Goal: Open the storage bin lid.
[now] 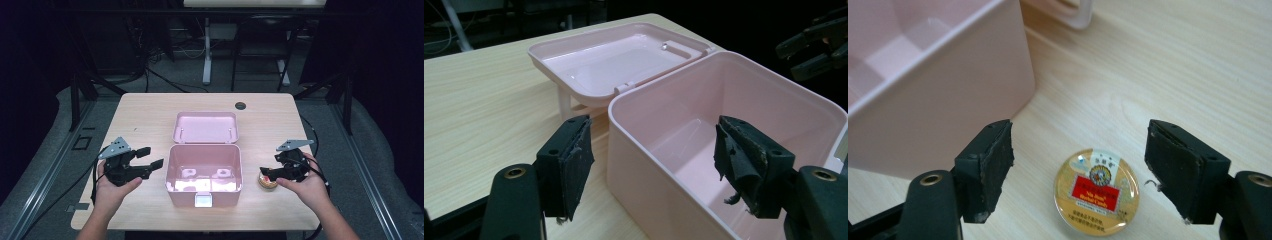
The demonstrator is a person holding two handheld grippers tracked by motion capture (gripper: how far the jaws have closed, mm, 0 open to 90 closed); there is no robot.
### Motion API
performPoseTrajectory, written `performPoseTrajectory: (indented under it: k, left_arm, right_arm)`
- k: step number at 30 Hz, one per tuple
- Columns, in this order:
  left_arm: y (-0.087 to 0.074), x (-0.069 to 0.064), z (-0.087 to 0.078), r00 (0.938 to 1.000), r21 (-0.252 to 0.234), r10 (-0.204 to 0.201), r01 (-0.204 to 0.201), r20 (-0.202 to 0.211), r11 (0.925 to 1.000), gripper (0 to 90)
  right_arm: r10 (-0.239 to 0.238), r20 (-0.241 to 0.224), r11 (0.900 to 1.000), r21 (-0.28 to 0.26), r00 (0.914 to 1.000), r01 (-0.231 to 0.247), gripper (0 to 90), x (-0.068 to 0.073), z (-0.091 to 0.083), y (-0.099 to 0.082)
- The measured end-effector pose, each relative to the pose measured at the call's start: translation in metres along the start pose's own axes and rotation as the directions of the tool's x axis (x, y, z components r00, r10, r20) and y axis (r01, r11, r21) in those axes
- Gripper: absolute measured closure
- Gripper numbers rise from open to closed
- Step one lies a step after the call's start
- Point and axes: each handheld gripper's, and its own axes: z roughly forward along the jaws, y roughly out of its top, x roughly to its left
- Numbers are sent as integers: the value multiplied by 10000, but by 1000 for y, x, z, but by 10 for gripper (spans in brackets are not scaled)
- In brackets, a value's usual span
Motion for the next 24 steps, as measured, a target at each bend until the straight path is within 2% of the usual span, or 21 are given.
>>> performPoseTrajectory:
  k: [1,6,10,14,19,24]
  left_arm:
    - [0,0,0,10000,27,8,-8,-34,10000,316]
    - [1,1,-2,10000,-17,-38,38,2,10000,317]
    - [0,1,-1,10000,-48,-61,61,9,10000,358]
    - [0,2,0,10000,6,-44,44,31,10000,360]
    - [0,2,-1,9999,9,-103,103,-21,9999,360]
    - [-1,3,-1,9999,41,-127,127,-56,9999,360]
  right_arm:
    - [-108,49,9999,108,9999,108,268,-2,2,1]
    - [-40,127,9976,689,9999,31,267,-5,8,5]
    - [-159,141,9928,1190,9998,141,267,-6,13,7]
    - [-220,176,9842,1761,9996,186,267,-6,19,9]
    - [-276,243,9765,2146,9993,217,264,-7,23,13]
    - [-147,397,9640,2660,9991,36,265,-10,26,17]
